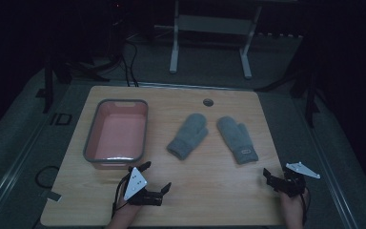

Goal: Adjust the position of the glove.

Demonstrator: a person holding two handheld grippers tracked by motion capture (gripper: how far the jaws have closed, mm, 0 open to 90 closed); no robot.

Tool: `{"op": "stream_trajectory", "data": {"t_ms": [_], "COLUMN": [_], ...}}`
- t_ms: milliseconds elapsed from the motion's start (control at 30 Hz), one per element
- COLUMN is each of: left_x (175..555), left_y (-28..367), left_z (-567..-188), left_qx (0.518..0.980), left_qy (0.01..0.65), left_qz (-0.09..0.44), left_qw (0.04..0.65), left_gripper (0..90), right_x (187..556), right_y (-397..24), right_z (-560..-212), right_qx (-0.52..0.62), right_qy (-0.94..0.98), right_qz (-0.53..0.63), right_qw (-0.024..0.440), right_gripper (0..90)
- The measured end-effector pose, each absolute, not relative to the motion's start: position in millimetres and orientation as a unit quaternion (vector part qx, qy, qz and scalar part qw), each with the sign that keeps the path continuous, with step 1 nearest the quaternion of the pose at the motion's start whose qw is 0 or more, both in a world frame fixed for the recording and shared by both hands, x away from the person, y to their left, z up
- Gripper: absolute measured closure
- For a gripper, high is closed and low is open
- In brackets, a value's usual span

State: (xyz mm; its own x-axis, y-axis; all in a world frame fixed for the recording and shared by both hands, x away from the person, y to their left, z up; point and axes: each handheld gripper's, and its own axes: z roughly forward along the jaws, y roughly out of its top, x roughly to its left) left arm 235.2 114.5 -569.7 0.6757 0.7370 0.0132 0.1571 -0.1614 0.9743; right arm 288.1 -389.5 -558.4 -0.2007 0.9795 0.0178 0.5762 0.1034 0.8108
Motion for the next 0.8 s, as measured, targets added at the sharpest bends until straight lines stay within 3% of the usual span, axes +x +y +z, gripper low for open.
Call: {"op": "stream_trajectory", "data": {"t_ms": [233, 500, 800], "left_x": [232.2, 230.4, 230.1], "left_y": [116.7, 116.9, 114.1], "left_z": [-566.9, -565.0, -565.2], "left_qx": [0.714, 0.718, 0.726], "left_qy": [0.310, 0.314, 0.314], "left_qz": [0.234, 0.226, 0.220], "left_qw": [0.583, 0.579, 0.571], "left_gripper": [0.2, 0.2, 0.2], "right_x": [296.5, 308.9, 335.1], "right_y": [-384.3, -379.5, -346.8], "right_z": [-547.1, -527.6, -506.8], "right_qx": [0.542, 0.513, 0.463], "right_qy": [0.728, 0.745, 0.780], "right_qz": [0.348, 0.357, 0.375], "right_qw": [0.237, 0.233, 0.189], "right_gripper": [14.4, 13.4, 13.9]}}
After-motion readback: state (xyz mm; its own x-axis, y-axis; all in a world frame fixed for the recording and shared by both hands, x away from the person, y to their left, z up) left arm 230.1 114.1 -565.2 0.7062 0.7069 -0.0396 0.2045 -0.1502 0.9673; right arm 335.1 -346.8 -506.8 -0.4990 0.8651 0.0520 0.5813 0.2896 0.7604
